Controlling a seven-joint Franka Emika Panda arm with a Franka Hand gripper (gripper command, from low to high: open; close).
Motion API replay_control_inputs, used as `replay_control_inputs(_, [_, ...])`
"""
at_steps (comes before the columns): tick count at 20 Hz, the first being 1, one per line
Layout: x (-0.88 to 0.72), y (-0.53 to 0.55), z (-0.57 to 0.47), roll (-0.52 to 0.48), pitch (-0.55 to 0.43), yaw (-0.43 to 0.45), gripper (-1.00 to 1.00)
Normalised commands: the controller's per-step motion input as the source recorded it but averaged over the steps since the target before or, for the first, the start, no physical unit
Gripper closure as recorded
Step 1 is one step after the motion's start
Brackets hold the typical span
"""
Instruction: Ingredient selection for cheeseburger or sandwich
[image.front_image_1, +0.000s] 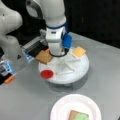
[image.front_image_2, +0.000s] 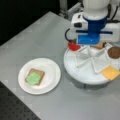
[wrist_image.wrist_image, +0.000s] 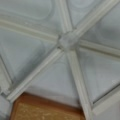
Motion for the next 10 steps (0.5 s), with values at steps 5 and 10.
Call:
replay_control_inputs(5, [-0.06, -0.35, 0.16, 0.057, 0.15, -0.359, -1.0])
replay_control_inputs(10, [-0.11, -0.44, 0.2, -0.028, 0.163, -0.286, -1.0])
